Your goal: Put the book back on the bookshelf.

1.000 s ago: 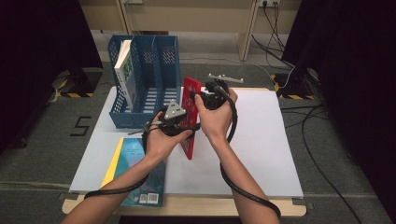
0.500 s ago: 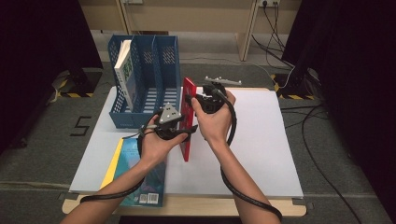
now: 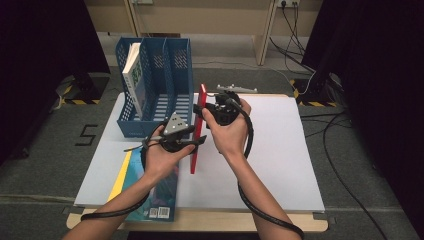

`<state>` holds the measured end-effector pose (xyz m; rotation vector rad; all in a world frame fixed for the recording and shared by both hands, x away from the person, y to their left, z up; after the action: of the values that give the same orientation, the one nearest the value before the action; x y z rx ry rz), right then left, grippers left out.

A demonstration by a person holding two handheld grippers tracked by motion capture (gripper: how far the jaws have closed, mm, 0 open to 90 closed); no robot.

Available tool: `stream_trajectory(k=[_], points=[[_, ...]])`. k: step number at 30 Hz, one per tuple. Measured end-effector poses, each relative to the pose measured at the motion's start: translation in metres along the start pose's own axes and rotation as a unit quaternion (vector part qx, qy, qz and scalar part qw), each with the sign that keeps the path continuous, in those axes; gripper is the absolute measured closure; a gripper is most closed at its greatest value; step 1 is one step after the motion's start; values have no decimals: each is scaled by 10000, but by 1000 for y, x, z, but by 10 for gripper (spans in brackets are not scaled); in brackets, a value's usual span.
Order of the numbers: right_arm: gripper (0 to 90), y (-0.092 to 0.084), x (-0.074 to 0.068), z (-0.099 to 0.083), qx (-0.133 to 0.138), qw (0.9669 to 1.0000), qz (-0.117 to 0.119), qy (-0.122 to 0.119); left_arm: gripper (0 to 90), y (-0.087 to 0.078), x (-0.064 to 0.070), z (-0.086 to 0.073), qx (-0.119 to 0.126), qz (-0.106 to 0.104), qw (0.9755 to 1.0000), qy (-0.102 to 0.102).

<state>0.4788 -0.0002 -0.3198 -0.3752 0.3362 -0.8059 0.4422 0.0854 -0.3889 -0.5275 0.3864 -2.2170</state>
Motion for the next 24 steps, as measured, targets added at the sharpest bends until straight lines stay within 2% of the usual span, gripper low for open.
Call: stream_trajectory(k=[9,14,19,24], points=[[527,-4,-6,1,35,9999,139,-42,491,-5,-4,-4,-30,61,10000,3],[523,-4,-7,0,63,9998,177,-72,515,-6,-8,-8,-105,142,9998,89],[523,-5,-8,0,65,9997,219,-27,565,-7,-11,-11,-152,154,9997,73],[523,-6,-9,-1,60,9997,218,-52,642,-11,-17,-8,-133,300,9994,142]])
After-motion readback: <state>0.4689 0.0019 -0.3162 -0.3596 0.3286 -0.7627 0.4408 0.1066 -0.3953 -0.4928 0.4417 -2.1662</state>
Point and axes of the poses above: each handheld gripper's, and its own axes: y roughly forward along the jaws, z roughly out of its top, x roughly to its right, the point moved 7 cm from there along y, roughly forward along the jaws, and after that the axes turned 15 degrees about -y, right-handed, at the moved point
